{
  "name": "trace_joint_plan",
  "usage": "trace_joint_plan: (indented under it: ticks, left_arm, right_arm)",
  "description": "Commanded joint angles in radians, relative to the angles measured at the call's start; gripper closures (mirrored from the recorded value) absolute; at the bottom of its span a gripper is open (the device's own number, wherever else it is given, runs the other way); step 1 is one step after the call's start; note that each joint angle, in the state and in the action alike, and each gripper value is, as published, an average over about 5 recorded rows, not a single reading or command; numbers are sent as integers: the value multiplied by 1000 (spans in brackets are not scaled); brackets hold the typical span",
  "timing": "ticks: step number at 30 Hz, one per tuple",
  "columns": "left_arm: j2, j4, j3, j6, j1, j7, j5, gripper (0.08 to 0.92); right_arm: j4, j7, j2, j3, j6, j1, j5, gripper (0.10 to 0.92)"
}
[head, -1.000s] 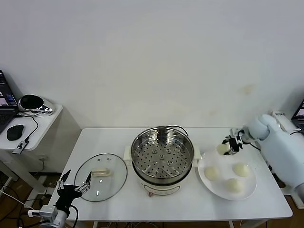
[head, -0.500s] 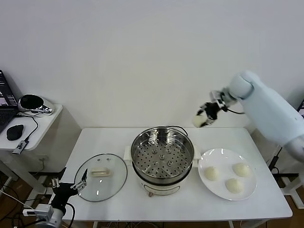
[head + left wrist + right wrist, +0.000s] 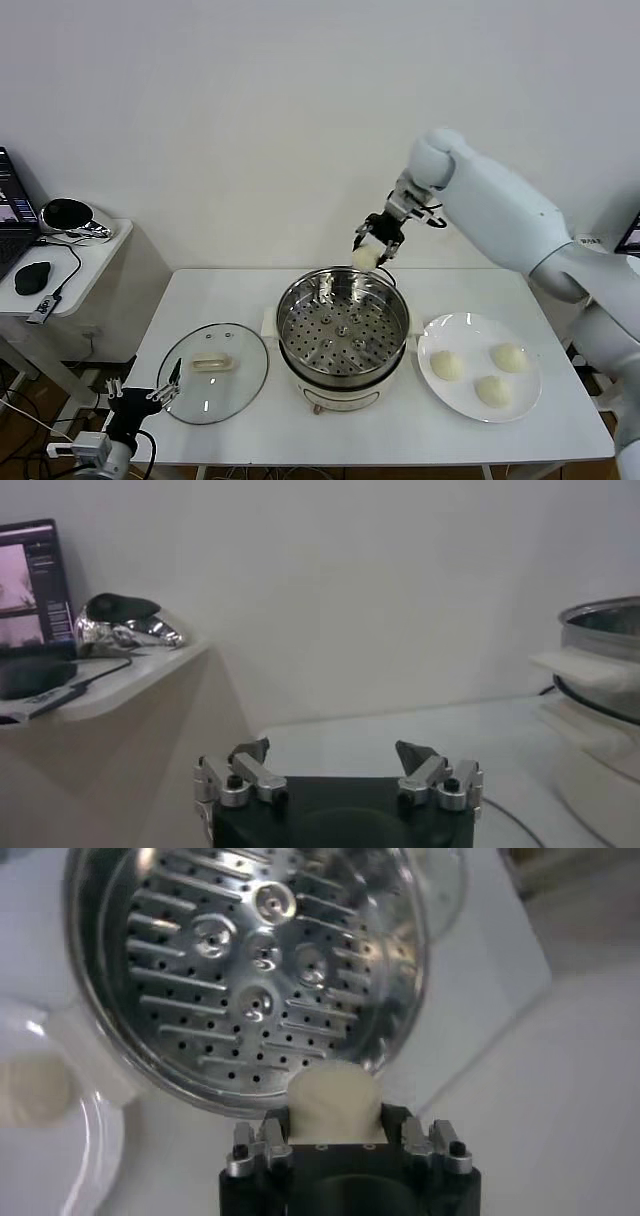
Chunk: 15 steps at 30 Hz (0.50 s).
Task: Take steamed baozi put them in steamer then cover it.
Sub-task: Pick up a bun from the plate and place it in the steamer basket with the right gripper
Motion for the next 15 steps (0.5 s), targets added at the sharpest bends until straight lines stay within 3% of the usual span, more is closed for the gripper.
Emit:
trace_joint_plan:
  ticks: [1,6,15]
  left_arm:
    - [-1,0,2,1,0,0,11,177]
    - [-15,3,11,-1,3,1,20,177]
    - [-6,-12,7,-2,17,-1,14,177]
  right_arm:
    - [66,8,42,-48,160,13,-73,457]
    - [118,16,44,-70,160,3,-80,457]
    - [73,28,74,-91,161,-31,-172,459]
